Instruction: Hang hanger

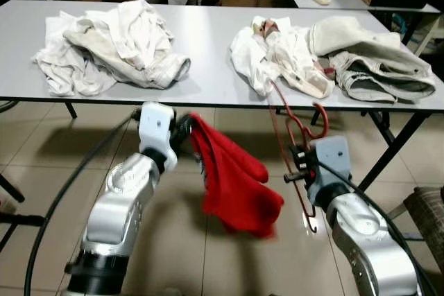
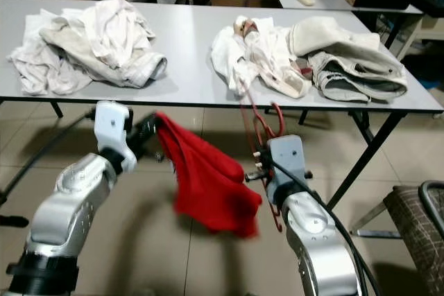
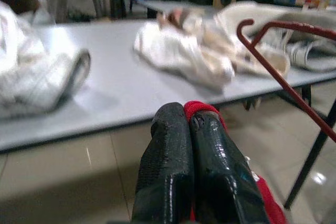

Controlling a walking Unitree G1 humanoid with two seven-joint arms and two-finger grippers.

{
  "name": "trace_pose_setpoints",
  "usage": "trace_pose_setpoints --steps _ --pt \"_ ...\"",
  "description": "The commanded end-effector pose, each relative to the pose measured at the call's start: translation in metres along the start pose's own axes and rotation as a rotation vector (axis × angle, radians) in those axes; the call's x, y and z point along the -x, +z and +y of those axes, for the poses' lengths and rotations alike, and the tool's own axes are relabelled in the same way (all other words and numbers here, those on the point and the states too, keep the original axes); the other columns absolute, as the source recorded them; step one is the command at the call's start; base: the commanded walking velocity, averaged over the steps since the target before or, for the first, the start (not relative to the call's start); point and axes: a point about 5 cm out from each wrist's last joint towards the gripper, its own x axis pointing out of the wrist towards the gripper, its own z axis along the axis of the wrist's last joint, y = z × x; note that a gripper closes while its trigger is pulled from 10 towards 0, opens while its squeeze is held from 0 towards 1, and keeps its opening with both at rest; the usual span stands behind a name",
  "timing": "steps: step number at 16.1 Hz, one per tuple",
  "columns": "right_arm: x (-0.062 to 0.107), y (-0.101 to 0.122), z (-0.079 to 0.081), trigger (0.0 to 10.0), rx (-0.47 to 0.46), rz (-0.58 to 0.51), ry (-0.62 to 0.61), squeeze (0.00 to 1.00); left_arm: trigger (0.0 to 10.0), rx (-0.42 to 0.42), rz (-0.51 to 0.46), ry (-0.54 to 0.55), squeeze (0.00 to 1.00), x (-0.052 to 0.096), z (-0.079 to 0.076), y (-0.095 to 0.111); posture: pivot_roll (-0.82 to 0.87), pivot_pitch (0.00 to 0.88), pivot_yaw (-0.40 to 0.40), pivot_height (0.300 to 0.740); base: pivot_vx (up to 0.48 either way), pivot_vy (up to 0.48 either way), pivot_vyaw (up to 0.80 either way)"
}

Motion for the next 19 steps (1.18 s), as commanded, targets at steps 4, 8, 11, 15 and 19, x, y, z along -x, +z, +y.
trace_pose_setpoints --steps 4,8,11,15,19 --pt "0.0 0.016 0.0 10.0 0.05 -0.042 0.074 0.0 10.0 -0.027 -0.084 -0.008 0.0 -0.01 0.006 0.029 -0.01 0.0 0.002 0.723 0.309 0.0 0.0" --pt "0.001 0.024 -0.006 10.0 0.077 -0.056 0.106 0.0 10.0 -0.06 -0.111 0.025 0.0 -0.023 0.017 0.045 -0.02 0.0 -0.003 0.723 0.353 0.0 -0.53" --pt "0.007 0.031 -0.008 10.0 0.141 -0.068 0.201 0.0 10.0 -0.093 -0.135 0.039 0.0 -0.036 0.027 0.06 -0.02 0.0 0.0 0.723 0.365 0.0 0.0" --pt "0.017 0.047 -0.015 10.0 0.201 -0.079 0.366 0.0 10.0 -0.124 -0.159 0.077 0.0 -0.056 0.041 0.086 -0.02 0.0 0.003 0.723 0.368 0.0 0.0" --pt "0.035 0.054 -0.035 10.0 0.282 -0.027 0.47 0.0 10.0 -0.17 -0.172 0.05 0.0 -0.069 0.044 0.103 -0.01 0.0 0.002 0.723 0.368 0.0 0.0"
